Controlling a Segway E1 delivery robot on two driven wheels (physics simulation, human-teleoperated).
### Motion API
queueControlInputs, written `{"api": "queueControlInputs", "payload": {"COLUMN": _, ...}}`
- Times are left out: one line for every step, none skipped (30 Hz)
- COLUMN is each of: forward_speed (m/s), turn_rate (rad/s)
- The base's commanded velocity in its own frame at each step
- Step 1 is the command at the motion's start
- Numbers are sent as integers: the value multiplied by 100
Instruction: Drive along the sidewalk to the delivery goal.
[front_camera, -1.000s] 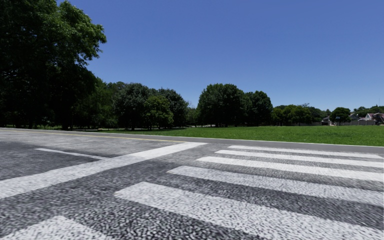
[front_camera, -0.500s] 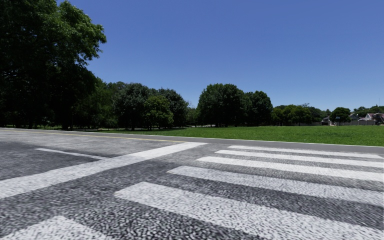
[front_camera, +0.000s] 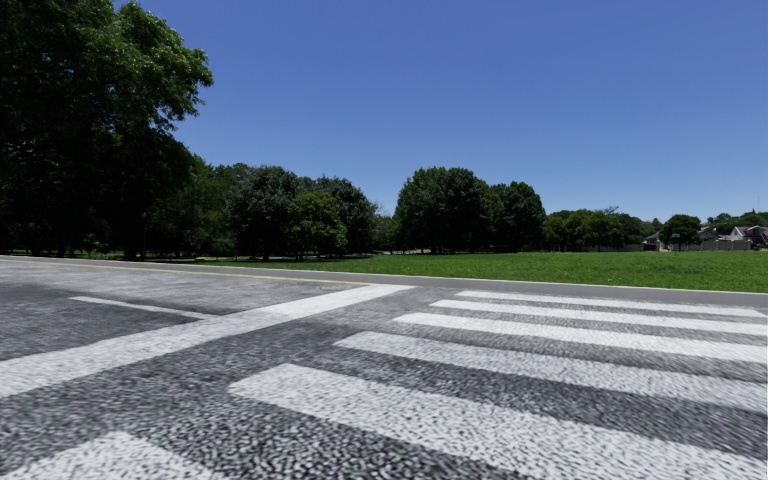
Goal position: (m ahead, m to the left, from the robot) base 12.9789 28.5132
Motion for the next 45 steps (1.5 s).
{"api": "queueControlInputs", "payload": {"forward_speed": 0, "turn_rate": 0}}
{"api": "queueControlInputs", "payload": {"forward_speed": 0, "turn_rate": 0}}
{"api": "queueControlInputs", "payload": {"forward_speed": 0, "turn_rate": 0}}
{"api": "queueControlInputs", "payload": {"forward_speed": 0, "turn_rate": 0}}
{"api": "queueControlInputs", "payload": {"forward_speed": 0, "turn_rate": 0}}
{"api": "queueControlInputs", "payload": {"forward_speed": 0, "turn_rate": 0}}
{"api": "queueControlInputs", "payload": {"forward_speed": 0, "turn_rate": 0}}
{"api": "queueControlInputs", "payload": {"forward_speed": 0, "turn_rate": 0}}
{"api": "queueControlInputs", "payload": {"forward_speed": 0, "turn_rate": 0}}
{"api": "queueControlInputs", "payload": {"forward_speed": 0, "turn_rate": 0}}
{"api": "queueControlInputs", "payload": {"forward_speed": 0, "turn_rate": 0}}
{"api": "queueControlInputs", "payload": {"forward_speed": 0, "turn_rate": 0}}
{"api": "queueControlInputs", "payload": {"forward_speed": 0, "turn_rate": 0}}
{"api": "queueControlInputs", "payload": {"forward_speed": 0, "turn_rate": 1}}
{"api": "queueControlInputs", "payload": {"forward_speed": 0, "turn_rate": 84}}
{"api": "queueControlInputs", "payload": {"forward_speed": 0, "turn_rate": 120}}
{"api": "queueControlInputs", "payload": {"forward_speed": 0, "turn_rate": 120}}
{"api": "queueControlInputs", "payload": {"forward_speed": 0, "turn_rate": 120}}
{"api": "queueControlInputs", "payload": {"forward_speed": 0, "turn_rate": 120}}
{"api": "queueControlInputs", "payload": {"forward_speed": 0, "turn_rate": 120}}
{"api": "queueControlInputs", "payload": {"forward_speed": 0, "turn_rate": 120}}
{"api": "queueControlInputs", "payload": {"forward_speed": 0, "turn_rate": 120}}
{"api": "queueControlInputs", "payload": {"forward_speed": 0, "turn_rate": 120}}
{"api": "queueControlInputs", "payload": {"forward_speed": 0, "turn_rate": 120}}
{"api": "queueControlInputs", "payload": {"forward_speed": 0, "turn_rate": 120}}
{"api": "queueControlInputs", "payload": {"forward_speed": 0, "turn_rate": 120}}
{"api": "queueControlInputs", "payload": {"forward_speed": 0, "turn_rate": 120}}
{"api": "queueControlInputs", "payload": {"forward_speed": 0, "turn_rate": 120}}
{"api": "queueControlInputs", "payload": {"forward_speed": 0, "turn_rate": 120}}
{"api": "queueControlInputs", "payload": {"forward_speed": 0, "turn_rate": 120}}
{"api": "queueControlInputs", "payload": {"forward_speed": 0, "turn_rate": 120}}
{"api": "queueControlInputs", "payload": {"forward_speed": 0, "turn_rate": 120}}
{"api": "queueControlInputs", "payload": {"forward_speed": 0, "turn_rate": 120}}
{"api": "queueControlInputs", "payload": {"forward_speed": 0, "turn_rate": 120}}
{"api": "queueControlInputs", "payload": {"forward_speed": 0, "turn_rate": 120}}
{"api": "queueControlInputs", "payload": {"forward_speed": 0, "turn_rate": 120}}
{"api": "queueControlInputs", "payload": {"forward_speed": 0, "turn_rate": 120}}
{"api": "queueControlInputs", "payload": {"forward_speed": 0, "turn_rate": 120}}
{"api": "queueControlInputs", "payload": {"forward_speed": 0, "turn_rate": 120}}
{"api": "queueControlInputs", "payload": {"forward_speed": 0, "turn_rate": 120}}
{"api": "queueControlInputs", "payload": {"forward_speed": 0, "turn_rate": 120}}
{"api": "queueControlInputs", "payload": {"forward_speed": 0, "turn_rate": 120}}
{"api": "queueControlInputs", "payload": {"forward_speed": 0, "turn_rate": 120}}
{"api": "queueControlInputs", "payload": {"forward_speed": 0, "turn_rate": 120}}
{"api": "queueControlInputs", "payload": {"forward_speed": 0, "turn_rate": 120}}
